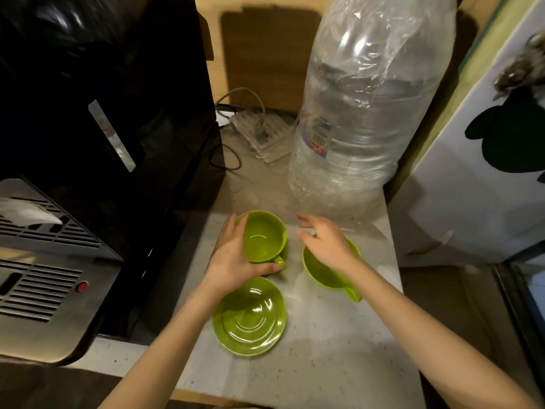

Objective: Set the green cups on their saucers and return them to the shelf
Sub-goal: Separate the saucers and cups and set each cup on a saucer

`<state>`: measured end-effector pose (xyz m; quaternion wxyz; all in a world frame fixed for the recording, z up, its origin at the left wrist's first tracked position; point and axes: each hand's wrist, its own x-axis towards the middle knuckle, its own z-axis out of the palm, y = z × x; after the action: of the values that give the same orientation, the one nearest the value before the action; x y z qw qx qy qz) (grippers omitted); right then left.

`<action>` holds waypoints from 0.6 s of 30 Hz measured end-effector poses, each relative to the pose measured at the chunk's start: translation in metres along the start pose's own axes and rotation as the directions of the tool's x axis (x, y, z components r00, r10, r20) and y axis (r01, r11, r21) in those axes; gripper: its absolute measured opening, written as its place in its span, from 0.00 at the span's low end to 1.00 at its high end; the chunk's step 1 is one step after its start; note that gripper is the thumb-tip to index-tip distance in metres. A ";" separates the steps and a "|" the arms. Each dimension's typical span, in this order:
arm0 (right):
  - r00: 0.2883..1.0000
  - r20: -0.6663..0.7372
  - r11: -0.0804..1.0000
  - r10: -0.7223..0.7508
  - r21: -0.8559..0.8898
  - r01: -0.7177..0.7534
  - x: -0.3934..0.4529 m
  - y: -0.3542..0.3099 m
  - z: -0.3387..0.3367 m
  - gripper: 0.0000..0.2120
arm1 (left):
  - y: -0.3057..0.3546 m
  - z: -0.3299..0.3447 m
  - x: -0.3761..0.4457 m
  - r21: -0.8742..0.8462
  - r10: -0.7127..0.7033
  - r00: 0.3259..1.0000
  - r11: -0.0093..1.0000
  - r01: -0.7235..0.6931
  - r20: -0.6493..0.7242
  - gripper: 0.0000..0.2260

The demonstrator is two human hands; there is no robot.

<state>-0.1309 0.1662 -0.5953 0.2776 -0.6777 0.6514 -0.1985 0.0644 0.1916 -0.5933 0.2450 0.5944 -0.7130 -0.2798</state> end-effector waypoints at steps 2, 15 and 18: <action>0.998 -0.051 0.997 0.029 0.070 -0.026 -0.008 0.012 -0.012 0.18 | 0.014 0.005 0.000 0.005 0.059 0.998 0.998 -0.059 -0.021 0.48; 0.935 -0.024 0.863 0.355 0.392 -0.317 -0.060 0.074 -0.026 0.23 | 0.058 0.083 0.000 -0.113 0.164 0.954 0.984 -0.139 0.251 0.56; 0.925 0.012 0.843 0.380 0.406 -0.352 -0.062 0.079 -0.024 0.21 | 0.055 0.091 0.005 -0.089 0.131 0.954 0.990 -0.110 0.270 0.57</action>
<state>-0.2114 0.2255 -0.6210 0.4207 -0.4623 0.7231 -0.2940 -0.0373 0.2044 -0.6216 0.1819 0.4958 -0.7643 -0.3701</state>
